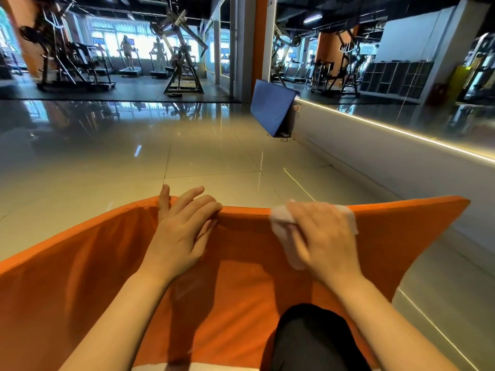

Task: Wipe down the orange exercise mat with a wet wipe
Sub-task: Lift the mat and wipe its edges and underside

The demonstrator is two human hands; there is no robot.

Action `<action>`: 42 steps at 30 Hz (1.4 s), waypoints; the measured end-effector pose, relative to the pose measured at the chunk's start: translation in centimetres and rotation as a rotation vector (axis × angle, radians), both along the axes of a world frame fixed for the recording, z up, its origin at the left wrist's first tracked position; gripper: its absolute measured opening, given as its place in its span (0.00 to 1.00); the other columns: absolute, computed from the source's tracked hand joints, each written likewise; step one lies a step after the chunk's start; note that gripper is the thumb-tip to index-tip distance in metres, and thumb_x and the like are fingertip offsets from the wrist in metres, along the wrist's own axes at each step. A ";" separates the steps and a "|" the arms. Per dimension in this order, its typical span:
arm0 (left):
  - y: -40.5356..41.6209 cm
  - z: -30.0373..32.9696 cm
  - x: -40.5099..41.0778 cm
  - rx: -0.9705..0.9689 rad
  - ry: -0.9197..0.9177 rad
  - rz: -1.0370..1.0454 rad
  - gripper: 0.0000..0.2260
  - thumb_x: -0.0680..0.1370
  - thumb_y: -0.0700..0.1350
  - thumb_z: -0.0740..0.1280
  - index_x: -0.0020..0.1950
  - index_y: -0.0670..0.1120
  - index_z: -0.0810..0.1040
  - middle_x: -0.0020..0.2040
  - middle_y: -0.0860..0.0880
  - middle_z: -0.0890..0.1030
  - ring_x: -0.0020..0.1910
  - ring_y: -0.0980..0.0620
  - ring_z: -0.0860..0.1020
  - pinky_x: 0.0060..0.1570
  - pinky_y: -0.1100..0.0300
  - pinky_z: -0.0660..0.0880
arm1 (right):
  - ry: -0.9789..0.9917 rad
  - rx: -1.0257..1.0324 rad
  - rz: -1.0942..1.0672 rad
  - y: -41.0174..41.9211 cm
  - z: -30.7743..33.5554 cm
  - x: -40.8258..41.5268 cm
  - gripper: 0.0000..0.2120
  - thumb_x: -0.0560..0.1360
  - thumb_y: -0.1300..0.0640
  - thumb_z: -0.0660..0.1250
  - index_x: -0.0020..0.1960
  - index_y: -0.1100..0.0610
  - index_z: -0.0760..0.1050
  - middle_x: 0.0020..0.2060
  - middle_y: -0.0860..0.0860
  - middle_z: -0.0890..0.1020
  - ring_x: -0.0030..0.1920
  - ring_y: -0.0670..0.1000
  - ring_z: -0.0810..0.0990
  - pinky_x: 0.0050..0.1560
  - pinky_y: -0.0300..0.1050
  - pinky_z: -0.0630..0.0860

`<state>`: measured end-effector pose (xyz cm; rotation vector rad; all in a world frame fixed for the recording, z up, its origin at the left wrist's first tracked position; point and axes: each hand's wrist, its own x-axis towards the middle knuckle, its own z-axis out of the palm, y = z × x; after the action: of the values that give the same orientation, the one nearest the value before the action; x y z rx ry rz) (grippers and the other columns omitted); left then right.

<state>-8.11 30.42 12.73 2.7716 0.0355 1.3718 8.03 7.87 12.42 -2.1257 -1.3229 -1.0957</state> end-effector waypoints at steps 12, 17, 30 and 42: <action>-0.2 1.4 1.4 -0.104 0.077 0.208 0.19 0.77 0.57 0.59 0.62 0.47 0.77 0.61 0.47 0.80 0.71 0.44 0.69 0.75 0.48 0.34 | 0.174 0.147 -0.159 -8.5 1.0 4.2 0.20 0.79 0.44 0.58 0.55 0.58 0.81 0.49 0.55 0.83 0.51 0.58 0.80 0.53 0.54 0.70; -7.9 1.2 5.5 0.090 0.182 0.218 0.30 0.75 0.55 0.58 0.77 0.50 0.64 0.75 0.43 0.68 0.77 0.42 0.59 0.75 0.40 0.39 | 0.156 0.164 -0.195 -6.6 1.2 1.1 0.19 0.80 0.47 0.57 0.57 0.56 0.81 0.50 0.53 0.84 0.52 0.57 0.81 0.54 0.55 0.72; -13.0 -0.9 8.7 0.008 -0.036 -0.034 0.15 0.78 0.50 0.64 0.62 0.46 0.80 0.57 0.47 0.81 0.62 0.48 0.74 0.73 0.31 0.43 | 0.310 -0.020 -0.357 -19.4 0.4 9.1 0.30 0.82 0.39 0.47 0.62 0.58 0.78 0.55 0.55 0.82 0.58 0.57 0.78 0.60 0.51 0.70; -12.9 -0.4 9.2 -0.026 -0.052 -0.035 0.14 0.77 0.52 0.65 0.53 0.43 0.83 0.51 0.46 0.82 0.56 0.49 0.75 0.71 0.30 0.42 | 0.388 0.181 -0.169 -8.2 -1.8 0.7 0.22 0.81 0.47 0.54 0.71 0.54 0.70 0.68 0.52 0.75 0.72 0.52 0.64 0.75 0.49 0.51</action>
<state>1.05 17.53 12.30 2.7012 0.0018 1.4239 8.70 -0.33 10.60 -2.1992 -0.8487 -0.7750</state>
